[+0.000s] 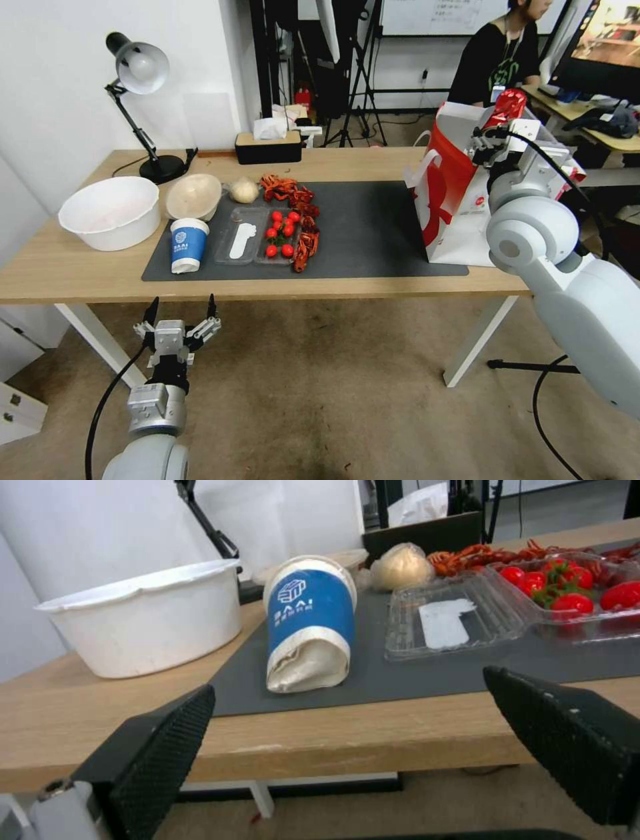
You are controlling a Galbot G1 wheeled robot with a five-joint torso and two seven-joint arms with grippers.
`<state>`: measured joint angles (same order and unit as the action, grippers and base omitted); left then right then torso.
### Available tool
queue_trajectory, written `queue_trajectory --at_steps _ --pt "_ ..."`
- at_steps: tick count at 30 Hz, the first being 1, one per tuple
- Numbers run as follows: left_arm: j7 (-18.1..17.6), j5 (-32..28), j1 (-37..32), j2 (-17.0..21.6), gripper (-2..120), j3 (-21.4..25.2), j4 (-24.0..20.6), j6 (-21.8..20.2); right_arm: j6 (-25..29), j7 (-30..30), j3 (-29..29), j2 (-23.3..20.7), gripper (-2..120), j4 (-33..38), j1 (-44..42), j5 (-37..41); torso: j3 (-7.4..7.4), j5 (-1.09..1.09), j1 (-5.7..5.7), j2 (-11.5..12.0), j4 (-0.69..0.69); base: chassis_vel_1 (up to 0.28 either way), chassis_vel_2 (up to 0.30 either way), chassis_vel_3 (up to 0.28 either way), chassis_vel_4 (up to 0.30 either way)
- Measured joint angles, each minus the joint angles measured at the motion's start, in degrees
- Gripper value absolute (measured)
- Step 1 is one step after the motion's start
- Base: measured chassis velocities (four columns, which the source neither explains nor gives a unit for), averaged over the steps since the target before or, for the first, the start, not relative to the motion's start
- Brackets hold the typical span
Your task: Pick up the trash from the table and place it into the takeout bag.
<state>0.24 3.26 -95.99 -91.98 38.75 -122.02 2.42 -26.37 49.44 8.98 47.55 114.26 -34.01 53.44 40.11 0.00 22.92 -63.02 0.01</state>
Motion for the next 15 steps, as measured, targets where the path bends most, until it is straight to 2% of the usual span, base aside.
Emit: queue_trajectory --at_steps 1,3,4,7,8,11,15 --pt "0.0 0.0 0.0 0.0 100 0.0 0.0 0.0 0.0 0.0 0.0 0.0 74 0.0 0.0 0.0 0.00 0.00 0.00 0.0 0.00 0.000 0.000 0.000 0.000" --pt "0.0 0.0 0.0 0.0 100 0.0 0.0 0.0 -0.1 0.0 0.4 0.0 84 0.2 -0.1 0.1 0.00 0.00 0.00 0.0 -0.01 0.000 0.000 0.000 0.000" --pt "0.0 0.0 0.0 0.0 100 0.0 0.0 0.0 -0.1 0.0 0.4 0.0 84 0.2 -0.1 0.1 0.00 0.00 0.00 0.0 -0.01 0.000 0.000 0.000 0.000" --pt "0.0 0.0 0.0 0.0 100 -0.1 0.0 0.0 2.0 -1.4 1.3 -0.1 97 0.8 0.2 0.3 0.00 0.01 0.00 0.0 -0.01 0.000 0.000 0.000 0.000" --pt "0.0 0.0 0.0 0.0 100 -0.1 0.0 0.0 2.0 -1.4 1.3 -0.1 97 0.8 0.2 0.3 0.00 0.01 0.00 0.0 -0.01 0.000 0.000 0.000 0.000" --pt "0.0 0.0 0.0 0.1 100 -0.1 0.0 0.0 6.9 -5.9 2.0 -0.7 100 2.7 0.6 0.5 0.00 -0.01 0.00 0.0 -0.01 0.000 0.000 0.000 0.000" --pt "0.0 0.0 0.0 0.1 100 -0.1 0.0 0.0 8.4 -7.5 2.1 -0.9 100 3.4 0.6 0.8 0.00 0.00 0.00 0.0 -0.01 0.000 0.000 0.000 0.000"
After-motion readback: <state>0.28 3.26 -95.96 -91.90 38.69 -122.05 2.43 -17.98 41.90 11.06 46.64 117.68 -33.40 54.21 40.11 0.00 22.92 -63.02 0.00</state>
